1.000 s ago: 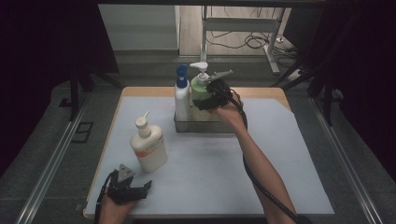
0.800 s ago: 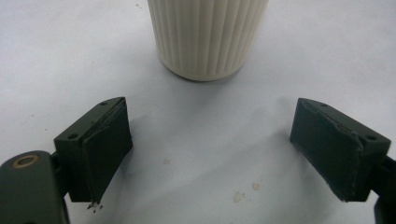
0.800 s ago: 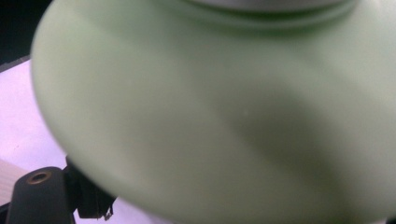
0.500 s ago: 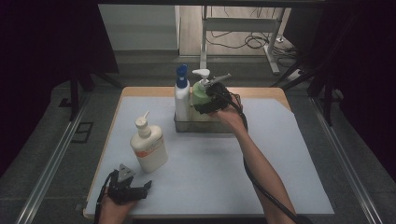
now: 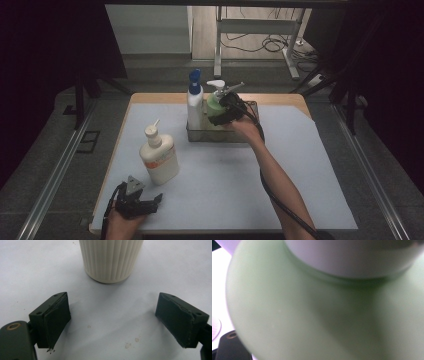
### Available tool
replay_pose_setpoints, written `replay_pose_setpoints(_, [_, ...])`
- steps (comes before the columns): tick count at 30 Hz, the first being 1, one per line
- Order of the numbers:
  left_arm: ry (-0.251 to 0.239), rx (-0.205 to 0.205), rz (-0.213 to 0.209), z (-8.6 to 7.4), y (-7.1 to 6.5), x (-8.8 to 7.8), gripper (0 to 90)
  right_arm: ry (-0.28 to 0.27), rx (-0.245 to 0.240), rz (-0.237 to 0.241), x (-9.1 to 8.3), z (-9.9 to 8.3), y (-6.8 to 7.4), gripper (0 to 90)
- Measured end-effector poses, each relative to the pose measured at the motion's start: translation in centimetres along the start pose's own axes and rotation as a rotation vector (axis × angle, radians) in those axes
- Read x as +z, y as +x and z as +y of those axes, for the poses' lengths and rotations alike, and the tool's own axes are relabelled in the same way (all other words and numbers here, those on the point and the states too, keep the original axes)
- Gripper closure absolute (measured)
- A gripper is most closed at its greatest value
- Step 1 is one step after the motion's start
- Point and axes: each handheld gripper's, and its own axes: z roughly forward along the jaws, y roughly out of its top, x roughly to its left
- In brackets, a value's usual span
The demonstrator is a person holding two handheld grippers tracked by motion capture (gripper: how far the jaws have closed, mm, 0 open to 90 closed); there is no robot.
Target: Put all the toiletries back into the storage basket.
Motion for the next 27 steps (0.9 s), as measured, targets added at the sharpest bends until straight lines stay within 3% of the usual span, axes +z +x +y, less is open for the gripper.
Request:
replay_pose_setpoints(7, [0.000, 0.001, 0.001, 0.0, 0.0, 0.0, 12.1, 0.004, 0.027, 0.018, 0.3, -0.1, -0.5, 11.8])
replay_pose_setpoints(16, [0.000, 0.001, 0.001, 0.0, 0.0, 0.0, 12.1, -0.061, 0.044, 0.027, 0.4, -0.9, -0.7, 11.2])
replay_pose_setpoints(20, [-0.001, 0.001, 0.002, 0.0, 0.0, 0.0, 12.1, -0.078, 0.028, 0.007, -0.2, -1.3, -0.5, 11.4])
replay_pose_setpoints(27, [-0.002, 0.001, 0.002, 0.0, 0.0, 0.0, 12.1, -0.109, 0.017, 0.020, -1.9, -1.9, -0.6, 12.9])
